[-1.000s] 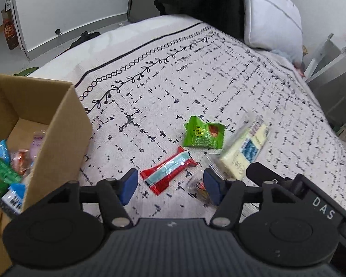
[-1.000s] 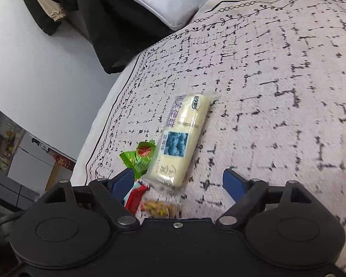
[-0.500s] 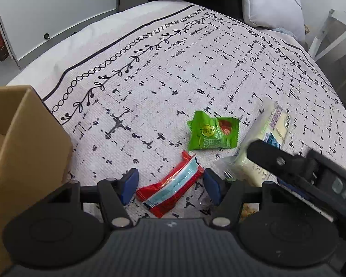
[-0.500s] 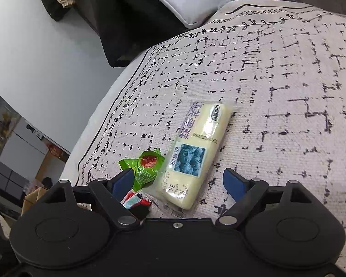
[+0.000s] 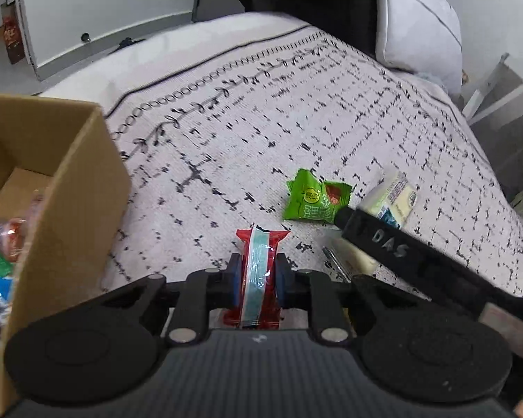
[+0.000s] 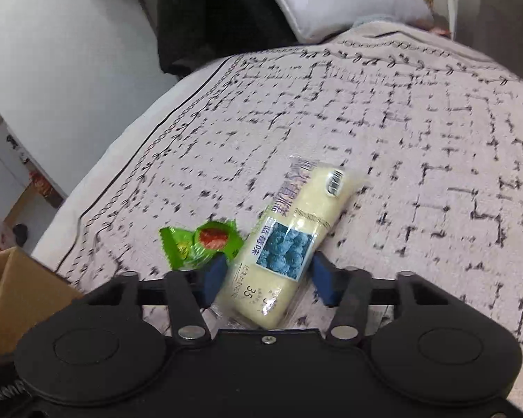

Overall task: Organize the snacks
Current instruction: 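Grasp the red stick packet with the left tool while the right tool grasps the cheese stick, then lift and carry both held snacks over the cardboard box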

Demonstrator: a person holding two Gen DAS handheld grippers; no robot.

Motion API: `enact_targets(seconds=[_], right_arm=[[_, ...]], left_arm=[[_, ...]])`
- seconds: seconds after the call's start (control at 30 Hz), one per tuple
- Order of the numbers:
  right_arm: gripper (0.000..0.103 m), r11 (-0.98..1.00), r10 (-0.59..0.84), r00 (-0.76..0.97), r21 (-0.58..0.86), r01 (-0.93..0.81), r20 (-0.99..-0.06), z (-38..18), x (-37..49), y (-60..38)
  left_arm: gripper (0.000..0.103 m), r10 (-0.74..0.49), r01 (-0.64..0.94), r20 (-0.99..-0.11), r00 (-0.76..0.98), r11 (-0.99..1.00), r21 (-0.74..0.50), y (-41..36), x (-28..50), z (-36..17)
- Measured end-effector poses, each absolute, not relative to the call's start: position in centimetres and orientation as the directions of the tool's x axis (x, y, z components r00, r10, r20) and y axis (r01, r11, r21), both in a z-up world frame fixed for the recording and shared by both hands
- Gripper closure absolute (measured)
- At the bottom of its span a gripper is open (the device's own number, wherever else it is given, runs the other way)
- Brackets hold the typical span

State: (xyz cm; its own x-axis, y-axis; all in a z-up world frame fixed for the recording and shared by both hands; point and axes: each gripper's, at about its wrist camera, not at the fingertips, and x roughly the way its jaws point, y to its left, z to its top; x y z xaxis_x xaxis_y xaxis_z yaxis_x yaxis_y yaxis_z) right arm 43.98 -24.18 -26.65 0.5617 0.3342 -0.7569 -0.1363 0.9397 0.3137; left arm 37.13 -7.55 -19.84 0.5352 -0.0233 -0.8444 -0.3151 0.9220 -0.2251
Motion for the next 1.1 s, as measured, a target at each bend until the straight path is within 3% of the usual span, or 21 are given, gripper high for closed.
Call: enact_targets(seconds=[0.33, 1.1], right_arm=[[0.067, 0.914, 0.393, 0.566, 0.375, -0.155, -0.724, -23.8, 42.7, -24.9], [0.067, 0.782, 0.618, 0.544, 0.516, -0.35, -0.568, -16.8, 38.8, -21.2]], left_arm=[[0.085, 0.003, -0.345, -0.812, 0.583, 0.906, -0.244, -6.0, 34.4, -16.5], [0.085, 0.1, -0.411, -0.746, 0.659, 0.878, -0.245, -1.5, 29.7, -9.0]])
